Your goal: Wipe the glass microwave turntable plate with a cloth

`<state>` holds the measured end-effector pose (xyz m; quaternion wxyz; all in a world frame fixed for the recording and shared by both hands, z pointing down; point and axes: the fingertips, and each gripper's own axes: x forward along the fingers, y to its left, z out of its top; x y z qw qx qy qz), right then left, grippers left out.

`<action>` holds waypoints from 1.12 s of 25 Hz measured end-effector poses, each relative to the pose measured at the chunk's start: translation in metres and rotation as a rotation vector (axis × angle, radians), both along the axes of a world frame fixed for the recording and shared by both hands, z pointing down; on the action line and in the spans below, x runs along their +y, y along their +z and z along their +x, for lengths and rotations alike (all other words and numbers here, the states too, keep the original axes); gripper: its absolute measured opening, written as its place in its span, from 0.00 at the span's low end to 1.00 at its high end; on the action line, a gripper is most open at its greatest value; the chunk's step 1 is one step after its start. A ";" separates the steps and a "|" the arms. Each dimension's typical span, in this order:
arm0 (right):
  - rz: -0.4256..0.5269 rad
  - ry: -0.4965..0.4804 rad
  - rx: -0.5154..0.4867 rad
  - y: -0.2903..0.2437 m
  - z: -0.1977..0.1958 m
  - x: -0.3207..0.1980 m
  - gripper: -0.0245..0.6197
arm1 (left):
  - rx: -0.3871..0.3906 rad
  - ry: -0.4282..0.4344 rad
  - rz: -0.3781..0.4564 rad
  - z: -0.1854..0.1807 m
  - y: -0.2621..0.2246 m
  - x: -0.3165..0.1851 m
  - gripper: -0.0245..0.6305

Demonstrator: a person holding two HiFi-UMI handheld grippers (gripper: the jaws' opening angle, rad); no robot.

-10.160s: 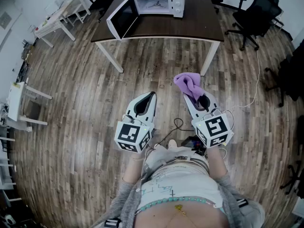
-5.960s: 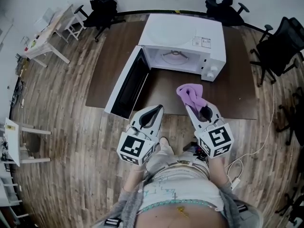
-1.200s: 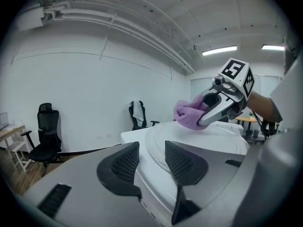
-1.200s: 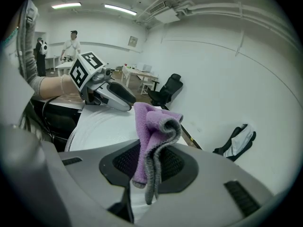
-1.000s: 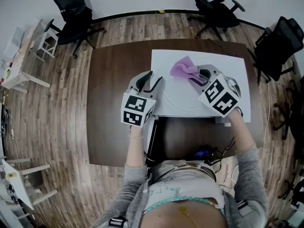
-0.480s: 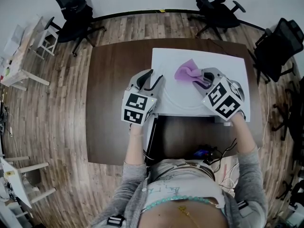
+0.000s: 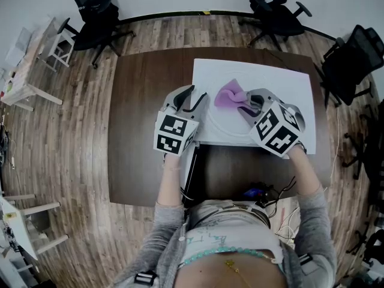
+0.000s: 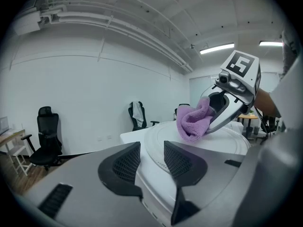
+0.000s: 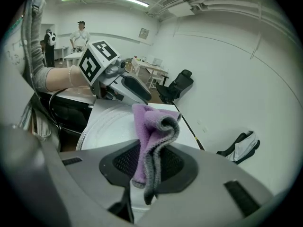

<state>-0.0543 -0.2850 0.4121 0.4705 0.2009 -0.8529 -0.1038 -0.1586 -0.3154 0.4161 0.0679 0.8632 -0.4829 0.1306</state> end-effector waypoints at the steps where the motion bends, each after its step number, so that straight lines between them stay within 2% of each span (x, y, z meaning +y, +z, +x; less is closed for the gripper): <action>1: 0.001 -0.006 -0.001 0.001 -0.004 0.000 0.19 | -0.001 0.000 0.001 -0.001 0.000 0.001 0.30; 12: -0.005 -0.009 -0.038 0.001 -0.024 -0.022 0.19 | -0.004 0.000 0.007 -0.003 0.001 0.000 0.29; 28: -0.029 0.084 -0.089 -0.001 -0.002 -0.050 0.19 | -0.001 0.002 0.005 -0.004 0.001 0.000 0.29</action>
